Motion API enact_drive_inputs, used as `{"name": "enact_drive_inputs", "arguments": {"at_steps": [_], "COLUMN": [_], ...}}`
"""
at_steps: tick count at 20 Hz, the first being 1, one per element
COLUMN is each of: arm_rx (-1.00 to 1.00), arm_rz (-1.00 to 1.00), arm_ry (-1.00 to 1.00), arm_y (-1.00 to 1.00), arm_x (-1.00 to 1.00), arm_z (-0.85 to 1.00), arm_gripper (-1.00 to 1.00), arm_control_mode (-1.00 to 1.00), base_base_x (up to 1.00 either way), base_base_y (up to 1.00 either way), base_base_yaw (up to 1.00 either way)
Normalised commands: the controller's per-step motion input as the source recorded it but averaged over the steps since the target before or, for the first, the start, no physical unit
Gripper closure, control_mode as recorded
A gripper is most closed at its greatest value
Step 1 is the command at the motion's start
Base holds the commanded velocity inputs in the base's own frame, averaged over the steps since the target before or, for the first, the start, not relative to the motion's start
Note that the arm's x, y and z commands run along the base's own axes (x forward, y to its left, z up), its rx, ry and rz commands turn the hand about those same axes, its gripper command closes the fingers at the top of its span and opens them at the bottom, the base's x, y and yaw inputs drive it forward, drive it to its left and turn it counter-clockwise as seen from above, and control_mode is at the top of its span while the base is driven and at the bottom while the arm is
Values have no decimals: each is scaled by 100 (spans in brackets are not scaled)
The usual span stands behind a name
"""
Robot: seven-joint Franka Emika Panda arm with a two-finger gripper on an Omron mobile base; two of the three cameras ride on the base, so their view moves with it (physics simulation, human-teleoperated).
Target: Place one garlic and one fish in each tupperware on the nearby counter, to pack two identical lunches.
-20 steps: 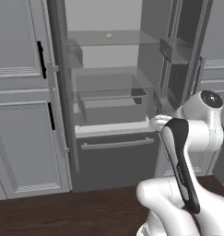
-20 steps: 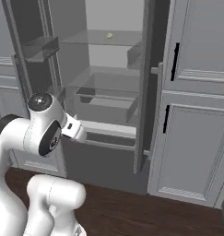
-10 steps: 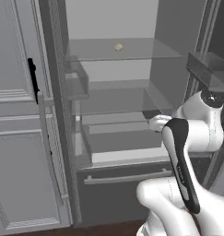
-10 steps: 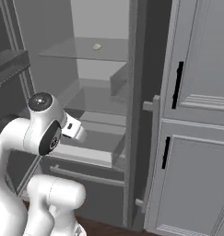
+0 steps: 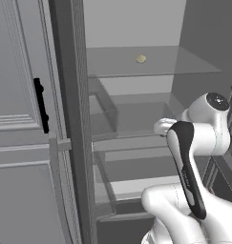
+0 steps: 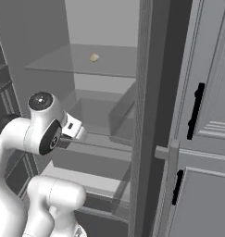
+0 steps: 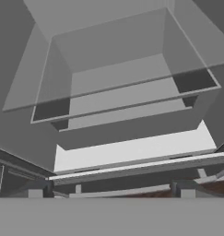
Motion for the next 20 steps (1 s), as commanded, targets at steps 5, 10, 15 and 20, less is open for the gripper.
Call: {"name": "enact_drive_inputs", "arguments": {"at_steps": [5,10,15,20], "arm_rx": [0,0,-1,-4], "arm_rz": [0,0,5,3], "arm_ry": [0,0,-34,-43], "arm_y": [0,0,2,0], "arm_x": [0,0,-30,-69], "arm_z": [0,0,100,100], "arm_gripper": [-100,-100,-100,-100], "arm_control_mode": [100,100,-100,-100], "base_base_x": [83,82,0,0], "base_base_y": [7,19,0,0], "base_base_yaw": [0,0,0,0]}}
